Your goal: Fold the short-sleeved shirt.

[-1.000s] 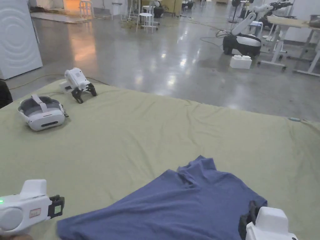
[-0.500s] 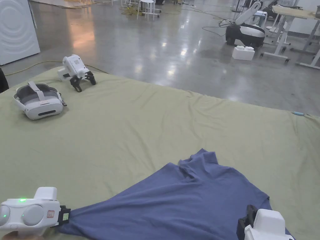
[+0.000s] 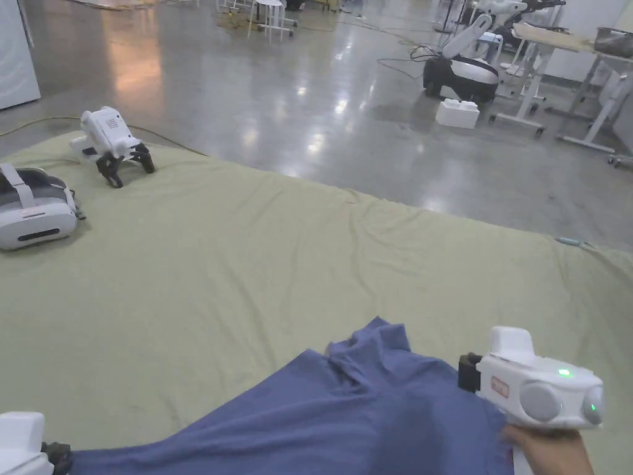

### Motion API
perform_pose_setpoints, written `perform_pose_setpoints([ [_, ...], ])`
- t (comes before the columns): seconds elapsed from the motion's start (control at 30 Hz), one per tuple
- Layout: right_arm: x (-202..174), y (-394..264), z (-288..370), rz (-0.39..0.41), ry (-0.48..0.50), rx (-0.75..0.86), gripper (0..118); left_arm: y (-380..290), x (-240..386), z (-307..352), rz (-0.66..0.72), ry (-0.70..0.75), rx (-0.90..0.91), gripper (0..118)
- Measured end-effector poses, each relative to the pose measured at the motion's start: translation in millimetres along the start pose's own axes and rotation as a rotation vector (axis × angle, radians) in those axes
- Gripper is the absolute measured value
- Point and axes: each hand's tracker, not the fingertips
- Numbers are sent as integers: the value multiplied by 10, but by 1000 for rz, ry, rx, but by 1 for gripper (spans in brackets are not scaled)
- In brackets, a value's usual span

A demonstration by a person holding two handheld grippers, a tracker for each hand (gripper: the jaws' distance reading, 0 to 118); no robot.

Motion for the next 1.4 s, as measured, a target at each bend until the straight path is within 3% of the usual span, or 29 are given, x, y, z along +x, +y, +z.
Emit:
perform_pose_setpoints([
  [0.07, 79, 153, -317, 27, 14, -69, 68, 24, 10, 13, 16, -5, 6, 0],
  [0.1, 102, 201, -457, 44, 28, -118, 74, 32, 9, 7, 17, -6, 11, 0],
  [0.23, 204, 245, -905, 76, 22, -205, 74, 35, 17, 11, 21, -2, 24, 0],
  [0.4, 203, 156, -1234, 93, 100, -270, 73, -9, 4, -14, 21, 11, 14, 0],
  [0.5, 142, 95, -1360, 145, 94, -295, 68, -63, -8, -40, 23, 18, 0, 0],
  [0.53, 155, 96, -1349, 135, 95, -288, 63, -81, -8, -52, 20, 21, -6, 0],
  [0.57, 99, 126, -1332, 120, 98, -292, 49, -92, -5, -67, 17, 25, -12, 0],
  [0.6, 102, 137, -1316, 114, 107, -293, 49, -104, -5, -77, 4, 24, -17, 0],
  [0.67, 45, 120, -1279, 134, 107, -262, 38, -117, -1, -74, 8, 32, -14, 0],
  [0.73, -51, 87, -1270, 162, 95, -251, 5, -116, 13, -77, 13, 31, -12, 0],
  [0.8, -94, 66, -1217, 190, 51, -231, 4, -99, 51, -40, 6, 37, 6, 0],
  [0.93, -30, 100, -813, 83, -4, -92, 3, 9, 40, 107, 34, 26, 82, 0],
  [1.13, 85, 214, 389, 112, -90, 111, 3, 344, 97, 469, 12, -26, 214, 0],
  [1.4, 553, 532, 1952, 12, -210, 345, 3, 1332, 429, 1026, -60, -96, 423, 0],
])
